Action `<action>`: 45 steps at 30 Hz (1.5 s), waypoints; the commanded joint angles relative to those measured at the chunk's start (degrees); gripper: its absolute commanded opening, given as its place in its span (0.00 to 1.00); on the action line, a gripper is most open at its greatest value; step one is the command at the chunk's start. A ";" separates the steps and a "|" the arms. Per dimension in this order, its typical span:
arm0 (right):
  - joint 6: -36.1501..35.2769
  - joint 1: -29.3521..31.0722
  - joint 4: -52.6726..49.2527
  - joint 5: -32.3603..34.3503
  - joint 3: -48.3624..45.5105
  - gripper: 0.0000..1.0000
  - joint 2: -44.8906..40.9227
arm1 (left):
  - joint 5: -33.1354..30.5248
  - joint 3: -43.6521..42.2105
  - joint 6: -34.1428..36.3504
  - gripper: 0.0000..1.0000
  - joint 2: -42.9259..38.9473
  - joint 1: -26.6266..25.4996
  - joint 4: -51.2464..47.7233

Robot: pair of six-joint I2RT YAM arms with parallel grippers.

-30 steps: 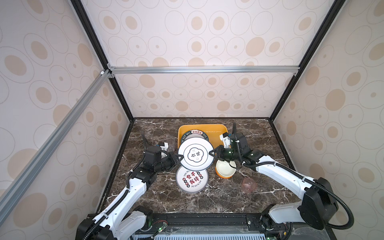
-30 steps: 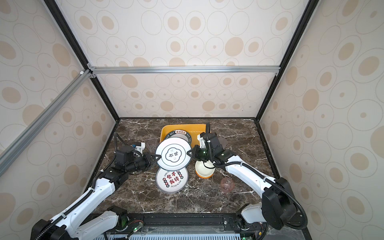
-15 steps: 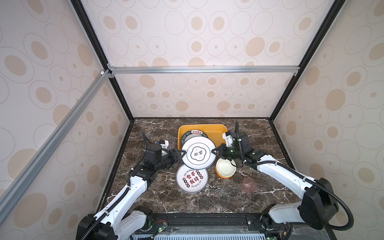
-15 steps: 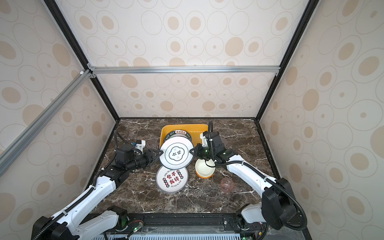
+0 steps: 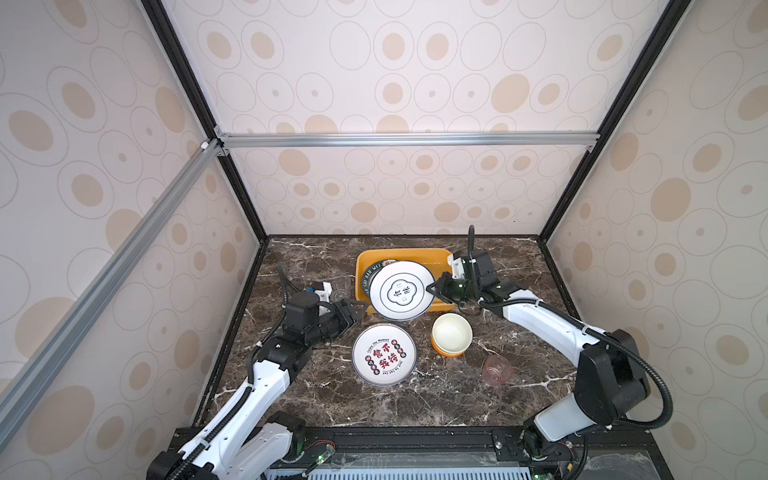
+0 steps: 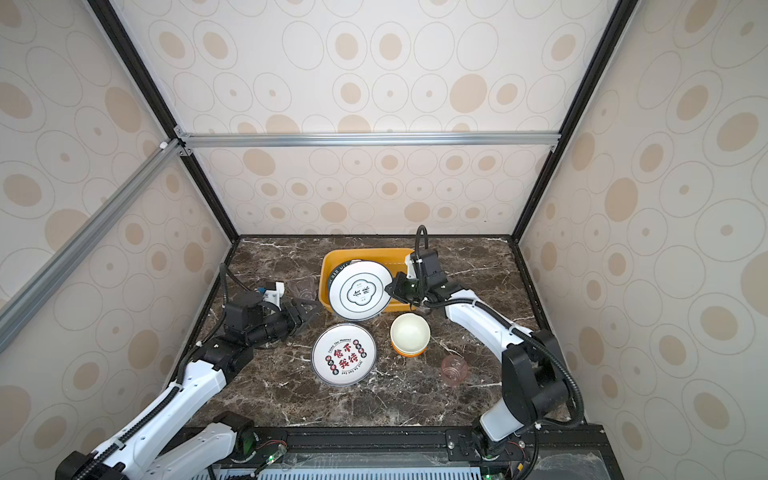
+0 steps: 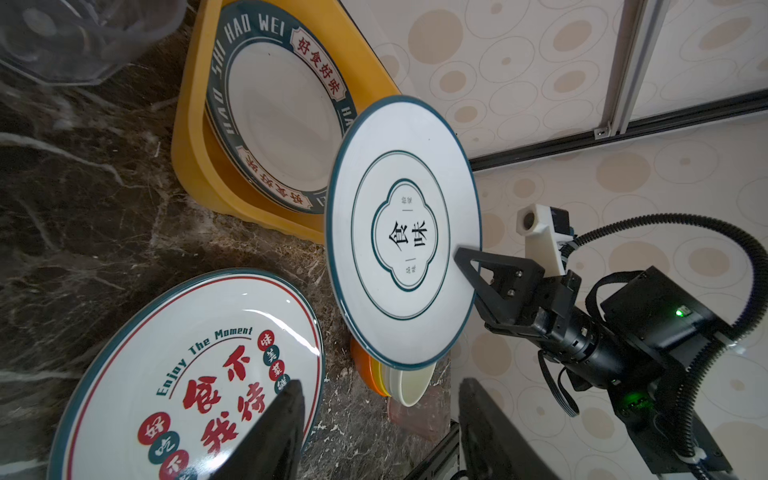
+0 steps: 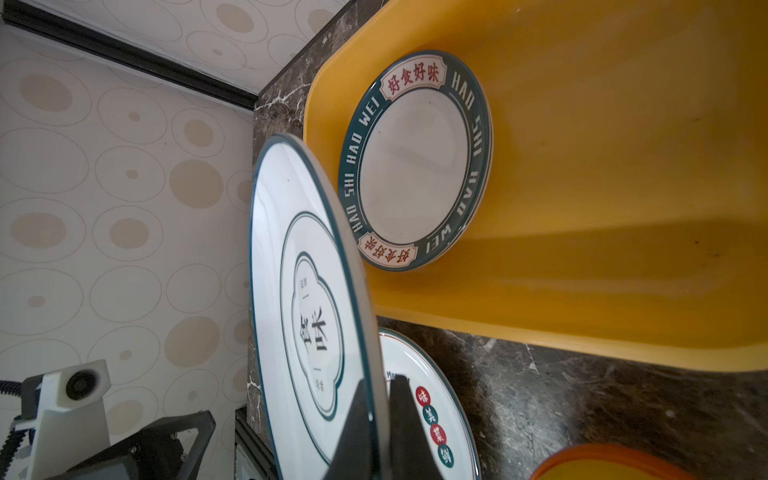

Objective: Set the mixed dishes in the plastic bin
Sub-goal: 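Carry the cloud-motif plate with the right gripper over the yellow tray, then lower the cloud-motif plate onto the plates in the tray and open the right gripper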

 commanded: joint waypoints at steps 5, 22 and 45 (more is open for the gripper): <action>-0.43 -1.26 2.20 -0.38 7.35 0.00 6.38 | -0.85 -2.49 0.62 0.61 -2.29 -0.24 -1.64; 2.01 -2.46 4.29 0.16 20.57 0.00 24.49 | -1.62 -2.78 1.13 0.63 -2.29 -0.23 -3.66; 4.49 -2.48 6.15 -0.68 26.68 0.00 33.18 | -2.78 -3.62 1.39 0.63 -1.81 -0.15 -4.20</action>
